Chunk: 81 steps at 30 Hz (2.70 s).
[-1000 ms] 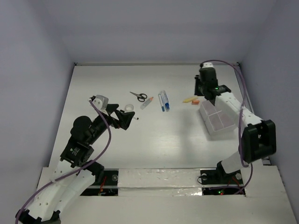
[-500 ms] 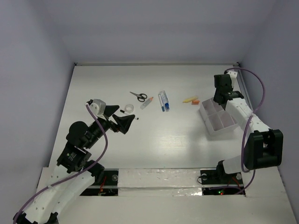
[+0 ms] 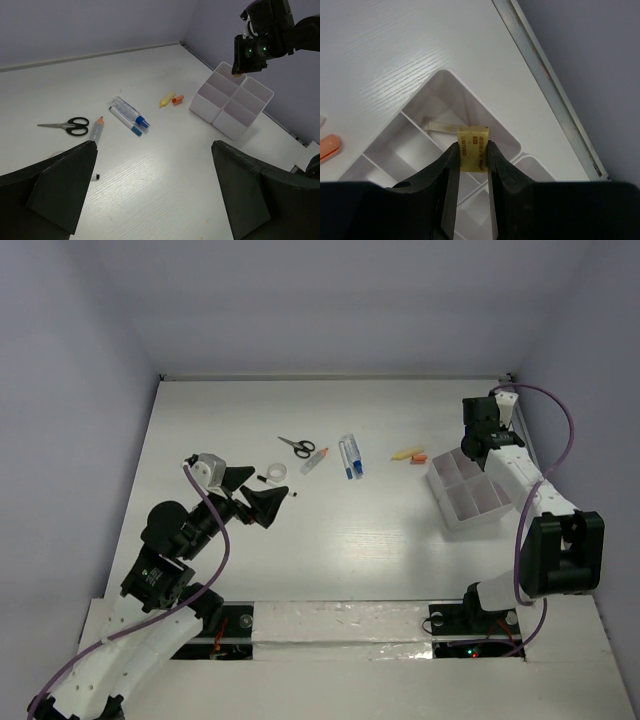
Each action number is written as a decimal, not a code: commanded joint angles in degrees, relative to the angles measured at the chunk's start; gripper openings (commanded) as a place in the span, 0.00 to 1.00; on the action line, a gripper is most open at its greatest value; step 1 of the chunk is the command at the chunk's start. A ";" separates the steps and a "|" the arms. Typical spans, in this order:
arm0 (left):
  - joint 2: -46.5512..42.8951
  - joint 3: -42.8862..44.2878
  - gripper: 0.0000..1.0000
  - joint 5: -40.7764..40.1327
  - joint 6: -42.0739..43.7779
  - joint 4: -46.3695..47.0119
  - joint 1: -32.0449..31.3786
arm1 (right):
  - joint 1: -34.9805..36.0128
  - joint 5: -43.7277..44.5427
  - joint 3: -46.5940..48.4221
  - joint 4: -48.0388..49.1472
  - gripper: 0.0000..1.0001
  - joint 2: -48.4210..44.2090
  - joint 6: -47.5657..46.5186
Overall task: Sort the stationery into containers
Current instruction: Place the stationery in the storage box, then pick up the stationery from the center of the board.
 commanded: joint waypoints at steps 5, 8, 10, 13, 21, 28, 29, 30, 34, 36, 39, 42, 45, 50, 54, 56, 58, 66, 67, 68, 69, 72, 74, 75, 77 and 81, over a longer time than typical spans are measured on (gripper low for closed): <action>0.21 2.32 0.99 -0.57 0.78 1.74 -0.35 | -0.91 4.46 2.68 0.37 0.39 0.30 -0.73; 0.47 2.32 0.99 -0.57 0.69 1.74 -0.35 | -0.91 3.32 2.68 0.01 0.46 -0.22 -0.20; 0.56 2.32 0.99 -0.66 0.78 1.74 -0.35 | -0.91 1.83 2.59 0.01 0.47 -1.10 -0.20; 0.91 2.40 0.99 -0.75 0.78 1.74 -0.35 | -0.91 -3.86 2.07 1.85 0.49 -3.82 -0.99; 1.97 2.40 0.99 -0.75 0.78 1.83 -0.35 | 11.55 -22.16 -2.24 14.41 0.49 -9.19 -3.45; 2.58 2.40 0.99 -0.66 0.87 1.74 0.17 | 18.94 -34.65 1.08 23.57 0.60 2.66 -0.91; 2.67 2.40 0.99 -0.66 0.87 1.74 0.17 | 18.95 -34.83 2.58 23.13 0.63 4.50 -0.82; 2.67 2.40 0.99 -0.57 0.78 1.74 0.17 | 19.65 -35.27 4.16 22.43 0.64 8.26 -0.73; 2.76 2.40 0.99 -0.48 0.78 1.74 0.17 | 21.94 -35.97 13.03 18.83 0.64 16.72 -1.17; 2.76 2.40 0.99 -0.57 0.87 1.74 0.17 | 22.73 -36.15 14.89 18.30 0.64 20.93 -1.17; 2.85 2.49 0.99 -0.75 0.87 1.74 0.17 | 24.23 -36.68 16.65 18.73 0.64 24.28 -0.91; 3.02 2.49 0.99 -0.75 0.95 1.74 0.17 | 24.75 -36.59 17.09 20.14 0.64 27.54 -0.12; 3.11 2.49 0.99 -0.66 0.87 1.74 0.17 | 24.75 -34.92 17.53 21.02 0.61 29.65 0.15; 3.55 2.49 0.99 -0.75 1.04 1.83 0.17 | 24.75 -31.23 18.94 20.05 0.57 32.29 -0.03; 3.73 2.49 0.99 -0.75 0.96 1.83 0.70 | 24.75 -30.70 19.03 19.35 0.54 33.34 0.24; 3.73 2.49 0.99 -0.66 1.04 1.92 0.70 | 24.75 -30.70 18.77 19.26 0.53 33.61 0.41; 3.81 2.49 0.99 -0.66 0.96 1.92 0.70 | 24.75 -30.52 18.42 19.26 0.53 33.79 0.50; 3.81 2.49 0.99 -0.57 0.95 2.00 0.70 | 24.75 -30.87 15.78 18.82 0.55 32.82 1.12; 3.73 2.49 0.99 -0.48 0.87 2.00 0.70 | 24.75 -31.05 14.38 19.17 0.56 32.38 1.20; 3.81 2.49 0.99 -0.48 0.95 2.01 0.70 | 24.75 -31.66 13.59 19.26 0.57 31.42 1.21; 3.73 2.49 0.99 -0.48 0.96 2.01 0.70 | 24.75 -31.75 12.88 19.35 0.58 30.80 1.29; 3.90 2.49 0.99 -0.31 0.87 2.01 0.70 | 24.75 -32.54 9.63 19.87 0.59 28.44 1.73; 3.90 2.49 0.99 -0.22 0.78 2.09 0.70 | 24.75 -32.90 7.35 20.67 0.59 27.38 2.00; 3.90 2.49 0.99 -0.13 0.87 2.18 0.70 | 24.75 -32.98 6.73 20.93 0.58 26.67 2.17; 3.99 2.49 0.99 -0.13 0.78 2.09 0.70 | 24.75 -32.72 5.94 20.93 0.54 26.75 2.26; 4.08 2.40 0.99 -0.04 0.78 2.01 0.70 | 24.75 -32.28 5.76 20.05 0.53 26.58 2.35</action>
